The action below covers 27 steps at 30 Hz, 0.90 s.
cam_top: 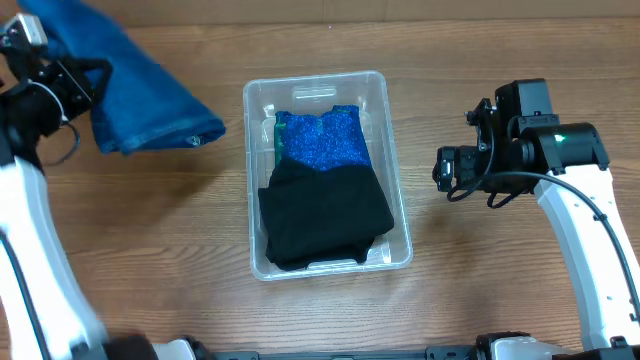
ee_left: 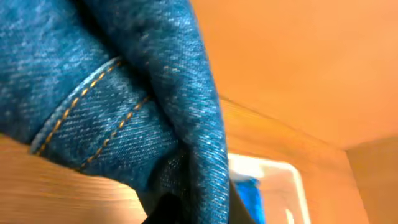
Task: Pack container
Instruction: 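Grasp the folded blue denim towel with the left gripper and lift it, then lay the denim towel on top in the bin and press it flat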
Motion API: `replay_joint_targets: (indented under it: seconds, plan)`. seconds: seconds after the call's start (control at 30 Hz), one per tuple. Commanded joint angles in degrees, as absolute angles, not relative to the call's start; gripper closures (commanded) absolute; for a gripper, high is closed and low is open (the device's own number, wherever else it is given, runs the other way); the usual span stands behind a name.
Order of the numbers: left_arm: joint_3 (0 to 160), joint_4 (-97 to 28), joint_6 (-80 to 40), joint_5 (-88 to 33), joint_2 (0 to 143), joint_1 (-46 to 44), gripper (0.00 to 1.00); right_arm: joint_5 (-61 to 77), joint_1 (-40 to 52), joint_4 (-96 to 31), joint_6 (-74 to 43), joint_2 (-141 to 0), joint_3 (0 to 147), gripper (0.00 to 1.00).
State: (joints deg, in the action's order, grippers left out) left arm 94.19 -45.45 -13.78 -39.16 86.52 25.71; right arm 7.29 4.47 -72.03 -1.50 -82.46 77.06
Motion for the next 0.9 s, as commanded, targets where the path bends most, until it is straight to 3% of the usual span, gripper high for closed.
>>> replay_joint_targets:
  seconds: [0.0,0.3,0.43,0.57,0.87]
  plan:
    - [96.2,-48.7,-11.6,-45.1,75.9,14.9,0.96,7.6,3.7,-71.9,-2.0,-82.1,78.0,0.0]
    - [95.6,-52.8,-18.5,-21.7,73.6,-15.2,0.96,7.6,3.6,-72.1,-3.0,-82.1,78.0,0.0]
    - [95.6,-47.5,-18.5,-20.8,79.0,-23.5,0.96,7.6,3.6,-72.4,-3.0,-82.1,78.0,0.0]
    - [95.6,-43.2,-20.6,-20.3,85.3,-26.8,0.96,7.6,3.6,-72.8,-3.0,-82.1,78.0,0.0]
    - [95.6,-46.6,-22.8,-18.8,88.5,-26.8,0.96,7.6,3.6,-72.7,-3.0,-82.1,78.0,0.0]
